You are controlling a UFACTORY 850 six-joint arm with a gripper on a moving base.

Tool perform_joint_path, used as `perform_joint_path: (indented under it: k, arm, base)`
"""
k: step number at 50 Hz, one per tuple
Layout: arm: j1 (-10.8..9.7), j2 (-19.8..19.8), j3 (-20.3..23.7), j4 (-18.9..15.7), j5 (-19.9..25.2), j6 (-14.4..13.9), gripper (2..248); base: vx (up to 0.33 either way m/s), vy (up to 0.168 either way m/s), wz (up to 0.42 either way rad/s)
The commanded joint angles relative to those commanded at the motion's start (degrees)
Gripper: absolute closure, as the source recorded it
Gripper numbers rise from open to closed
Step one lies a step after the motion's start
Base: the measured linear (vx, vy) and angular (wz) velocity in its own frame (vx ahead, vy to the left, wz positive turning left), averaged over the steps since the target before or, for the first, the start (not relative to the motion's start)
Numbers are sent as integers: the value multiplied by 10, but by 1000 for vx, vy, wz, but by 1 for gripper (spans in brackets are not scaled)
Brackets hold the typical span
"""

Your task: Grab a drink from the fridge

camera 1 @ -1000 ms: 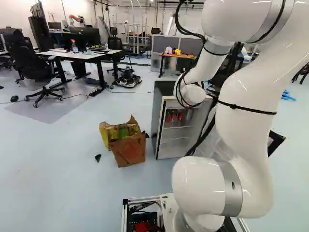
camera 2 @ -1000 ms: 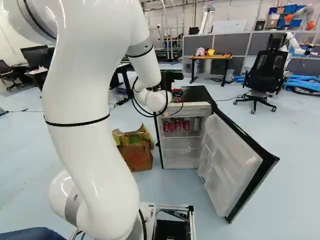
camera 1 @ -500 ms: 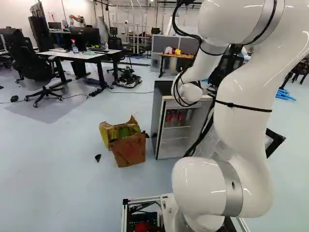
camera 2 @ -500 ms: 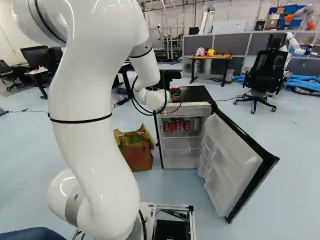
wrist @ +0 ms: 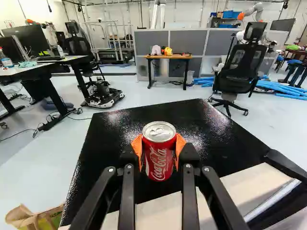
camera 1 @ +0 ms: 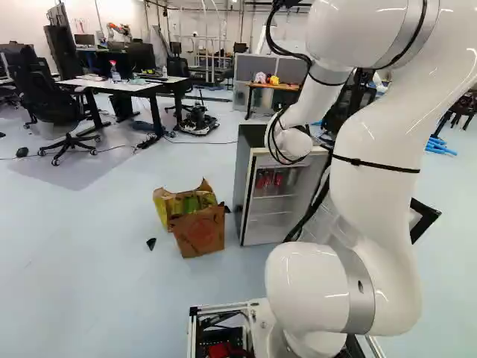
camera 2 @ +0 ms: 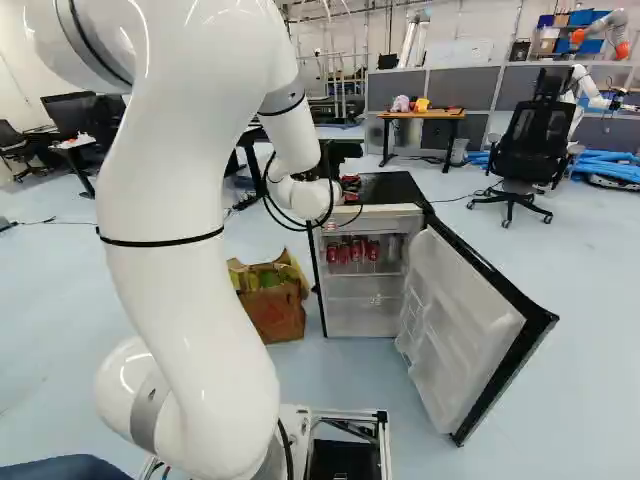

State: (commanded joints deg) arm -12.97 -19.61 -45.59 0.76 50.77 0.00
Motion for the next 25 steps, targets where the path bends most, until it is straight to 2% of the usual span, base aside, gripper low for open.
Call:
perform_joint_path:
  k: [25]
  arm:
    - [0, 0, 0, 0, -8, 0, 159]
  base:
    - [0, 0, 0]
